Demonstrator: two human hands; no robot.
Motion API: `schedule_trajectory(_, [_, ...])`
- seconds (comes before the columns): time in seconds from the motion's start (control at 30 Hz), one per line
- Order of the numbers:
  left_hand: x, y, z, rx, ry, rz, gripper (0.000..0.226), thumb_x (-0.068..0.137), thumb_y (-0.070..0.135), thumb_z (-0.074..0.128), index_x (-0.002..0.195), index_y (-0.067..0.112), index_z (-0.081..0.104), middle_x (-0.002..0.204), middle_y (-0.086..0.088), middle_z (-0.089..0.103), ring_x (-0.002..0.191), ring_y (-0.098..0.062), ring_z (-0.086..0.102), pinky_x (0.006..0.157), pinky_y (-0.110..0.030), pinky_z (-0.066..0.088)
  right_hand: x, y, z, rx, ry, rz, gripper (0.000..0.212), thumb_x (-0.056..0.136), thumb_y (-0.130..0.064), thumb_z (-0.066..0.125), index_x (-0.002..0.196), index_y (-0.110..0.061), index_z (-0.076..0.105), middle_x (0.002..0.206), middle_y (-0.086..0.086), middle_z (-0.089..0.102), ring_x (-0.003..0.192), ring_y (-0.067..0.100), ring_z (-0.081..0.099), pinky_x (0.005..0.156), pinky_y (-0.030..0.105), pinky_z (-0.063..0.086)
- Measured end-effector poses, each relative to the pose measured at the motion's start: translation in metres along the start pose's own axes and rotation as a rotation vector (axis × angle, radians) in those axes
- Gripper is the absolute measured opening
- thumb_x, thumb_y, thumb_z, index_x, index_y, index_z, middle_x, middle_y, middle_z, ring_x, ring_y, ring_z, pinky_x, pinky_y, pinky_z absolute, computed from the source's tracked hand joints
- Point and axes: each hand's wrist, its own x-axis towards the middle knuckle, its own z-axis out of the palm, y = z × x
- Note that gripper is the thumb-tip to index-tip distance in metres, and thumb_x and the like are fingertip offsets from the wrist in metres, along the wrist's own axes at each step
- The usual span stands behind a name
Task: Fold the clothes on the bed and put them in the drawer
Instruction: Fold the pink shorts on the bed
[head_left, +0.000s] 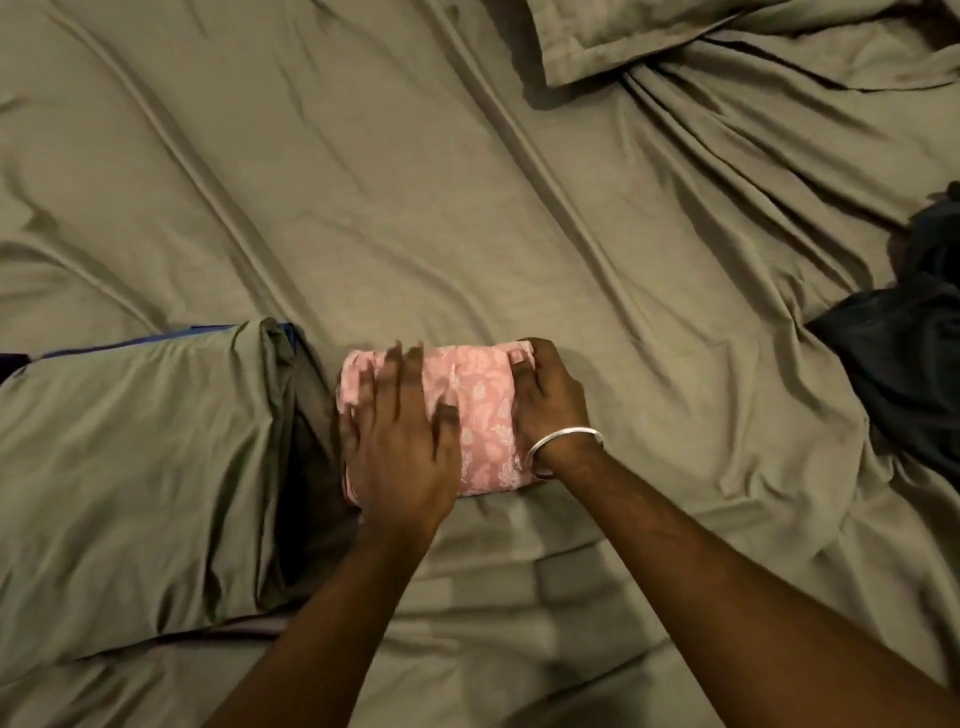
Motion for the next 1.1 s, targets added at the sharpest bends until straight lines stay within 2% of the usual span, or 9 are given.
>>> schedule_trajectory(0.13, [-0.006,-0.021,0.026,0.106,-0.076,-0.017,0.065,0.098,0.055,0.019,0.157,0.029,0.019,0.164,0.004,0.019,0.153,-0.018,0.008,0.119,-0.057,0.006,-0.009,0.027,-0.015,-0.396,0.224,-0.262,0.039,0.095,-0.037,0.053,0.134,-0.032,0.051,0.120,0.009,0.060,0.104,0.029,0.061,0.081,0.042,0.050])
schedule_trajectory(0.27, [-0.001,-0.017,0.033,0.163,-0.079,-0.015,0.066,0.097,0.054,0.019,0.158,0.029,0.018,0.165,0.004,0.017,0.153,-0.021,0.007,0.117,-0.059,0.000,-0.016,0.064,-0.017,-0.646,0.078,-0.294,0.045,0.088,-0.043,0.043,0.130,-0.038,0.057,0.148,0.007,0.047,0.134,0.028,0.045,0.102,0.049,0.037])
schedule_trajectory(0.4, [-0.001,-0.016,0.034,0.181,-0.094,-0.030,0.065,0.096,0.054,0.024,0.157,0.029,0.023,0.164,0.004,0.020,0.153,-0.021,0.009,0.116,-0.063,0.001,-0.007,0.058,-0.023,-0.527,-0.010,-0.223,0.048,0.089,-0.045,0.040,0.132,-0.038,0.058,0.146,0.002,0.049,0.134,0.024,0.046,0.105,0.043,0.036])
schedule_trajectory(0.57, [-0.015,0.011,0.020,-0.047,-0.026,-0.151,0.068,0.094,0.055,0.022,0.155,0.025,0.027,0.164,0.000,0.021,0.152,-0.020,0.009,0.117,-0.061,0.001,0.007,0.067,-0.039,-0.073,-0.152,-0.194,0.042,0.087,-0.017,0.046,0.121,-0.020,0.070,0.132,0.007,0.061,0.124,0.020,0.054,0.107,0.022,0.036])
schedule_trajectory(0.7, [-0.050,0.077,0.015,-0.168,0.148,0.013,0.054,0.094,0.039,0.040,0.141,0.014,0.046,0.156,-0.008,0.036,0.146,-0.024,0.026,0.114,-0.054,0.019,0.012,0.057,-0.075,0.301,-0.294,0.067,0.024,0.090,-0.016,0.056,0.102,-0.013,0.076,0.098,-0.004,0.072,0.092,0.006,0.064,0.092,0.029,0.049])
schedule_trajectory(0.83, [-0.077,0.178,0.053,-0.185,0.072,0.197,0.045,0.089,0.036,0.049,0.127,0.015,0.060,0.143,-0.006,0.053,0.135,-0.026,0.044,0.112,-0.056,0.028,0.003,0.079,-0.171,0.189,-0.094,0.047,0.016,0.090,-0.008,0.064,0.100,-0.013,0.075,0.098,-0.003,0.073,0.094,0.008,0.066,0.094,0.022,0.049])
schedule_trajectory(0.9, [-0.084,0.238,0.074,-0.194,-0.085,0.190,0.060,0.083,0.047,0.049,0.138,0.023,0.053,0.149,0.000,0.046,0.138,-0.026,0.043,0.112,-0.061,0.026,-0.004,0.096,-0.235,0.026,0.107,-0.060,0.017,0.086,-0.007,0.066,0.100,-0.012,0.073,0.102,0.003,0.072,0.096,0.016,0.066,0.092,0.022,0.048])
schedule_trajectory(1.0, [-0.084,0.319,0.104,-0.105,-0.402,0.162,0.098,0.067,0.075,0.054,0.152,0.053,0.010,0.165,0.004,0.009,0.150,-0.037,0.012,0.108,-0.071,0.020,-0.005,0.122,-0.330,-0.240,0.460,-0.262,0.022,0.086,-0.015,0.068,0.107,-0.010,0.070,0.108,0.009,0.066,0.098,0.026,0.062,0.087,0.034,0.048])
schedule_trajectory(1.1, [-0.084,0.381,0.134,-0.011,-0.614,0.043,0.137,0.048,0.084,0.071,0.142,0.058,-0.026,0.162,0.006,-0.027,0.146,-0.045,-0.020,0.104,-0.081,0.011,0.007,0.153,-0.406,-0.494,0.666,-0.172,0.047,0.082,-0.046,0.070,0.121,-0.020,0.066,0.124,0.011,0.060,0.109,0.032,0.056,0.085,0.041,0.044])
